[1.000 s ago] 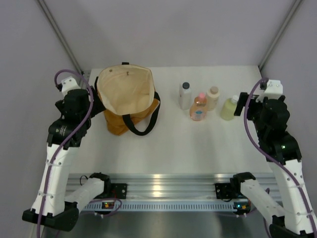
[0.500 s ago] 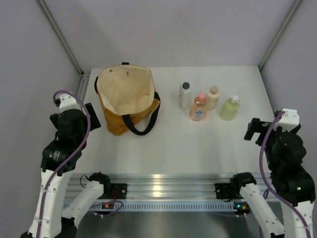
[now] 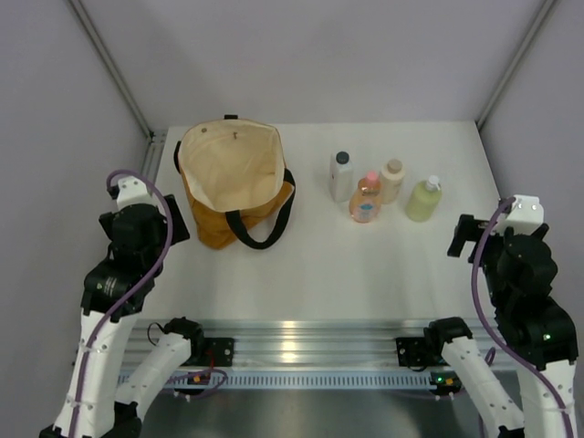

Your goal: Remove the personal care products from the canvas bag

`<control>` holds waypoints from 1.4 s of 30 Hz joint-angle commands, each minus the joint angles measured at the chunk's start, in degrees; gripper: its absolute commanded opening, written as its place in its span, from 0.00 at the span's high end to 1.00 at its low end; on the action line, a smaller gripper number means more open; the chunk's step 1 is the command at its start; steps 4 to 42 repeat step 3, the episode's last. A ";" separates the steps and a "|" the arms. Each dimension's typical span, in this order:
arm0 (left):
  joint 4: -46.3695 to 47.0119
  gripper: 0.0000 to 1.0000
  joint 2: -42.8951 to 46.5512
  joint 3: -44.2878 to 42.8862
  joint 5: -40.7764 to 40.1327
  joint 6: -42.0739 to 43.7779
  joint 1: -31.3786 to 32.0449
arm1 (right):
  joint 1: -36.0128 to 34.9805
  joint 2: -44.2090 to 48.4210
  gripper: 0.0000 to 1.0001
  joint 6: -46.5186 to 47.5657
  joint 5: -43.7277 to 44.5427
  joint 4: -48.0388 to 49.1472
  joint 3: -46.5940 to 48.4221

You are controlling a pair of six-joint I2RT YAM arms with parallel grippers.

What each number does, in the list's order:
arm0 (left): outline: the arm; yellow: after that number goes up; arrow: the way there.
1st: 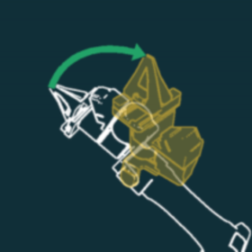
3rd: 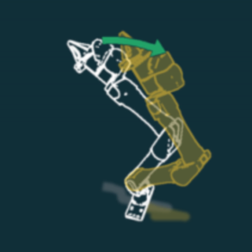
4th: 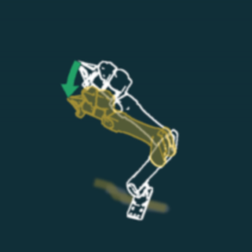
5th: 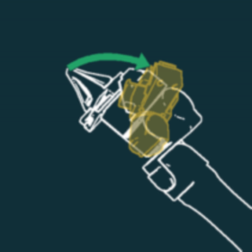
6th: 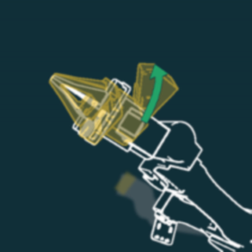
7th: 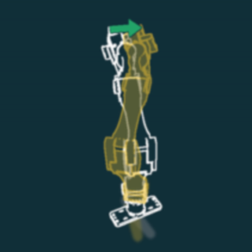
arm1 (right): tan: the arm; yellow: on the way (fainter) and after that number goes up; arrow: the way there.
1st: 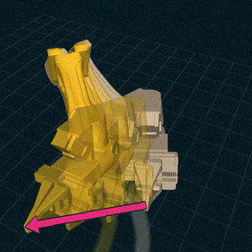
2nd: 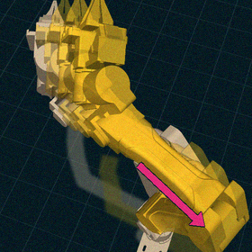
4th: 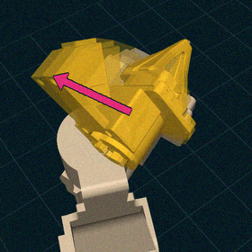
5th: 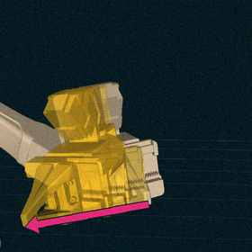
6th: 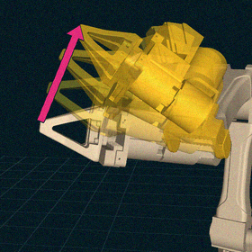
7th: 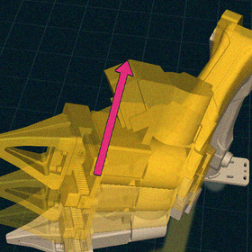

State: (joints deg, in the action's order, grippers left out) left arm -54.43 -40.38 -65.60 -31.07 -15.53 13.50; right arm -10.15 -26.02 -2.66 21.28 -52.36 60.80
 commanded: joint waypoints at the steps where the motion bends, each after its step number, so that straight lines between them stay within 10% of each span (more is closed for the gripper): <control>1: 3.99 0.02 0.21 0.56 0.04 -0.56 0.21 | 0.75 -0.70 0.01 0.81 2.45 0.06 1.52; 42: 4.95 0.02 -0.14 0.56 -0.04 -0.38 0.21 | 0.75 -0.87 0.00 0.90 2.80 0.24 1.52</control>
